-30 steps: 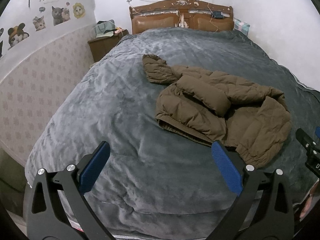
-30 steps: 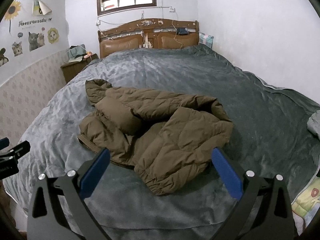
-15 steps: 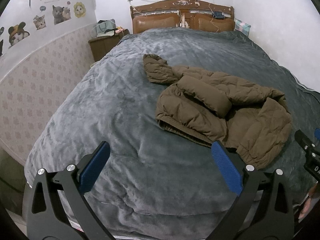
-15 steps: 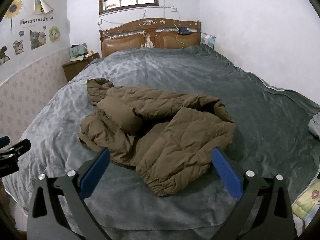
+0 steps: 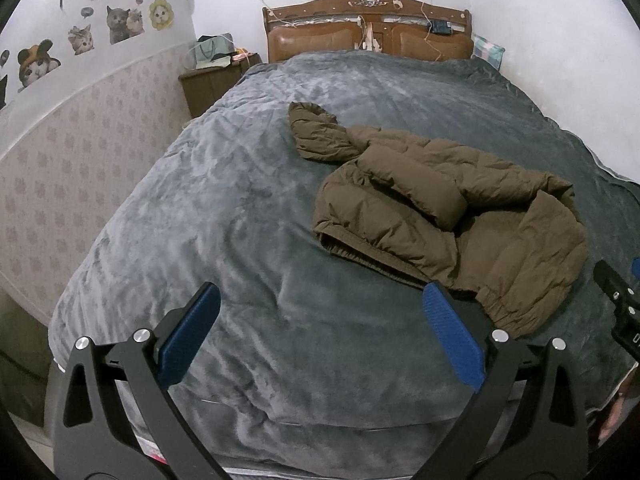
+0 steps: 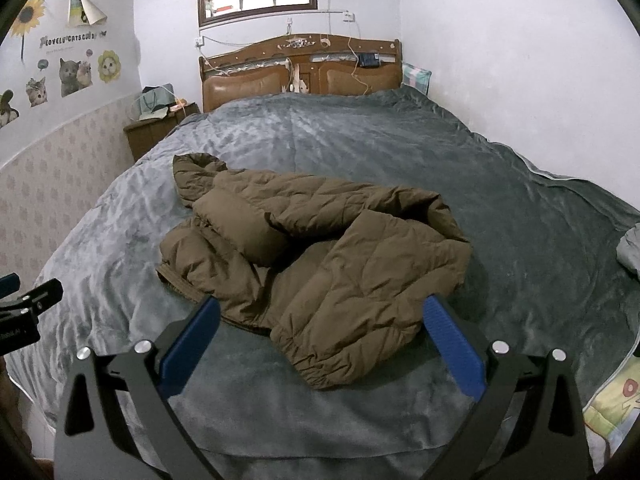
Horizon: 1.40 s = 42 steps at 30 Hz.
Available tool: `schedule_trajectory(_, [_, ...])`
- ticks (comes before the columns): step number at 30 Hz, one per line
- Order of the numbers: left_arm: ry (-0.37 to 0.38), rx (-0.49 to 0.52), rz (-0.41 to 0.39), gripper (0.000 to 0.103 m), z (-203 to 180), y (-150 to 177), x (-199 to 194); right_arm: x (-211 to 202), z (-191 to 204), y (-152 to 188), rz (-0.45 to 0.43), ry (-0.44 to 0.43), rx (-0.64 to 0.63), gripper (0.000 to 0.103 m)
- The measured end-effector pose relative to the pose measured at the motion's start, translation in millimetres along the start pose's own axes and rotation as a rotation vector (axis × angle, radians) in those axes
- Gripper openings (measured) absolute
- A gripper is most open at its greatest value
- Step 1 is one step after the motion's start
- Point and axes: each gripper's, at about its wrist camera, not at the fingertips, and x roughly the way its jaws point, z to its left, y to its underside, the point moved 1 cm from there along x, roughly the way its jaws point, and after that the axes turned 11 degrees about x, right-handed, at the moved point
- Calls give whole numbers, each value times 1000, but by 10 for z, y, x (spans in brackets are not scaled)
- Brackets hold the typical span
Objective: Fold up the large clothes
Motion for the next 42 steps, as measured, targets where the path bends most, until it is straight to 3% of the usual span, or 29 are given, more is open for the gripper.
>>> schedule_trajectory(31, [-26, 11, 14, 100, 24, -63, 100, 96, -22, -29, 9, 9, -1, 101])
schedule_trajectory(42, [-17, 14, 35, 100, 75, -111, 340, 277, -37, -9, 11, 55, -10, 101])
